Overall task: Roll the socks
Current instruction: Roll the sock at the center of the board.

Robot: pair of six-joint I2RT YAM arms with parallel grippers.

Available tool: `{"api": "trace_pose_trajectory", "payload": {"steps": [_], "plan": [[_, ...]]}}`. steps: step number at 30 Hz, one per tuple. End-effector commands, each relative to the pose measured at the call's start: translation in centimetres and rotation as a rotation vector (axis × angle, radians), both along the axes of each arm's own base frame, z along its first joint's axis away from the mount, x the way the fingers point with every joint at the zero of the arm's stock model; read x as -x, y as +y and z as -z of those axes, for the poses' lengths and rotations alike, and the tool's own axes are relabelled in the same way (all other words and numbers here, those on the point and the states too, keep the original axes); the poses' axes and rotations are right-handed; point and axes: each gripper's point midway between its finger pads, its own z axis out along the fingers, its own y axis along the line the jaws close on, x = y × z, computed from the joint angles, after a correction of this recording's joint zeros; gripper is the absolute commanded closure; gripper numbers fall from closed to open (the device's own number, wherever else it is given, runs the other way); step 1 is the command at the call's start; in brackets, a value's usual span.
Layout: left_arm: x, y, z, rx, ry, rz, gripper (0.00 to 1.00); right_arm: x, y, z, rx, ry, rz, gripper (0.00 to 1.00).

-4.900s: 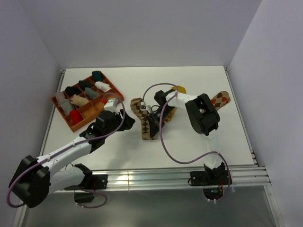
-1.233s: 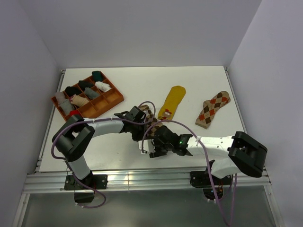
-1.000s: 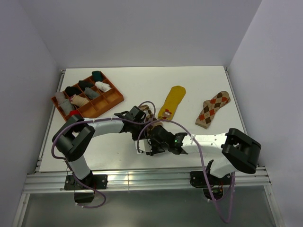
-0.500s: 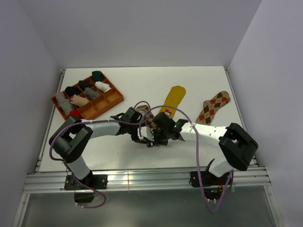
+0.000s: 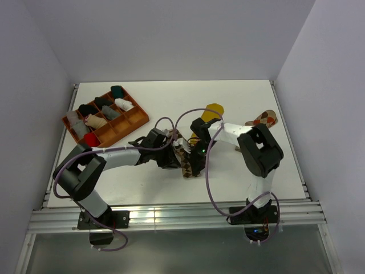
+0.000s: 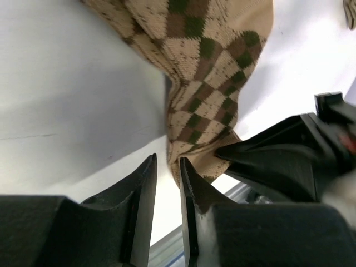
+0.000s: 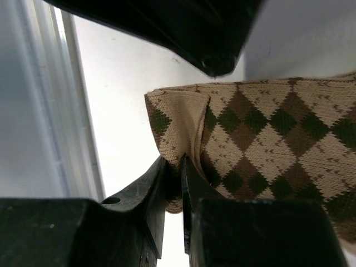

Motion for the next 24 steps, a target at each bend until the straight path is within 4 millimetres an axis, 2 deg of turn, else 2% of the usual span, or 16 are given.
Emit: {"api": "trace_pose_trajectory", "payload": {"steps": [1, 2, 3, 4, 5, 7, 8, 10, 14, 18, 24], "plan": [[-2.1, -0.2, -2.6, 0.035, -0.154, -0.037, 0.71, 0.5, 0.2, -1.8, -0.045, 0.174, 0.004, 0.82], [-2.0, 0.1, -2.4, 0.022, -0.167, -0.045, 0.71, 1.1, -0.1, -2.2, -0.031, 0.236, 0.008, 0.82], [-2.3, -0.1, -2.7, 0.031, -0.205, -0.043, 0.70, 1.2, 0.1, -1.8, -0.056, 0.292, -0.007, 0.82], [-2.7, 0.1, -3.4, 0.031, -0.252, -0.060, 0.69, 0.1, 0.3, -2.4, -0.081, 0.306, 0.009, 0.82], [-2.5, 0.4, -3.2, 0.019, -0.284, -0.053, 0.68, 0.4, 0.0, -2.8, -0.076, 0.369, 0.025, 0.82], [-2.9, -0.1, -4.8, 0.048, -0.393, -0.052, 0.66, -0.8, 0.1, -2.6, -0.112, 0.428, 0.049, 0.82], [-2.3, -0.1, -4.7, 0.041, -0.421, -0.031, 0.65, -0.6, -0.2, -3.0, -0.106, 0.474, 0.061, 0.82], [-2.7, -0.5, -6.0, 0.070, -0.495, -0.018, 0.63, -1.3, 0.0, -2.9, -0.112, 0.505, 0.085, 0.82], [-2.4, -1.8, -7.4, 0.096, -0.609, 0.071, 0.59, -2.6, 0.0, -2.0, -0.076, 0.484, 0.151, 0.82], [-2.3, -2.8, -7.3, 0.104, -0.674, 0.138, 0.53, -2.7, -0.1, -1.4, -0.021, 0.520, 0.194, 0.81], [-2.1, -5.1, -6.7, 0.149, -0.736, 0.247, 0.50, -3.0, -0.4, 0.1, 0.043, 0.522, 0.239, 0.81]]}}
